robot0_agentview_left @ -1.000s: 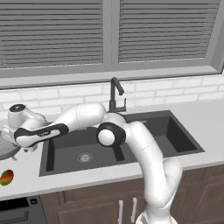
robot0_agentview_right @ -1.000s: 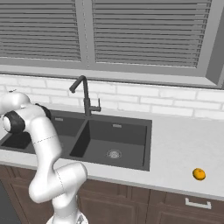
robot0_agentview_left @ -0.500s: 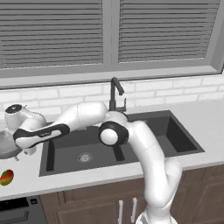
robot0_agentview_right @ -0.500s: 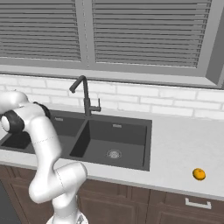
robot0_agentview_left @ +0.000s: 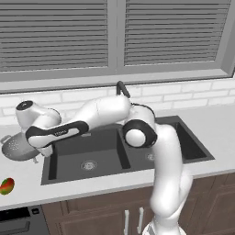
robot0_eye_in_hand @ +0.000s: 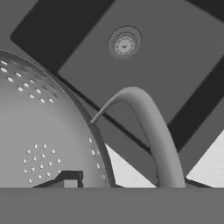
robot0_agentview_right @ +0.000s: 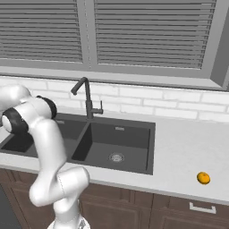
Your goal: Put the colander in the sink, put the mango, tangerine in the colander, and turn on the sink faucet and pour water over the colander.
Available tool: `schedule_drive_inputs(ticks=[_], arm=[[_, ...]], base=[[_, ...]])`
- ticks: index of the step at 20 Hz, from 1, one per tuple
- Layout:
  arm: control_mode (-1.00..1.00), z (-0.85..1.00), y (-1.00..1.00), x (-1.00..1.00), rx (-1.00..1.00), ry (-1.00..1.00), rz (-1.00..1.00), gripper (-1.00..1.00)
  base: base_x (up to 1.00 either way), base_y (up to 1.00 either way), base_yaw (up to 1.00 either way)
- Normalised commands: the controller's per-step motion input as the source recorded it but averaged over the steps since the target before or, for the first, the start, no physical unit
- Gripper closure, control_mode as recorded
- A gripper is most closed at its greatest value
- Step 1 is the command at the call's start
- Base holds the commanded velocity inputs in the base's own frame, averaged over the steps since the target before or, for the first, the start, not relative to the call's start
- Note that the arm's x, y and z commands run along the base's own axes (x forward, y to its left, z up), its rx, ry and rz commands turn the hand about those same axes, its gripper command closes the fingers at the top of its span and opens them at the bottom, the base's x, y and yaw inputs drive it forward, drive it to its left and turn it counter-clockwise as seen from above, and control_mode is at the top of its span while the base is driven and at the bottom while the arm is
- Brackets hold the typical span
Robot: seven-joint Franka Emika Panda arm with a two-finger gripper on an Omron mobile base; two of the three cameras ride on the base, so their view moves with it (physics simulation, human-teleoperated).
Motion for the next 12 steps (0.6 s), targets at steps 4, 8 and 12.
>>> schedule_drive_inputs(ticks=[4,8,12], arm=[[-1.00,0.18,-1.00,-0.46,0.00,-0.08,-0.32,1.00],[-1.00,0.01,-1.00,-0.43,0.00,-0.03,-0.36,1.00],[-1.00,0.00,-0.90,-0.47,0.00,0.00,-0.39,1.00]], base=[[0.00,0.00,0.00],[0.00,0.00,0.00],[0.00,0.00,0.00]])
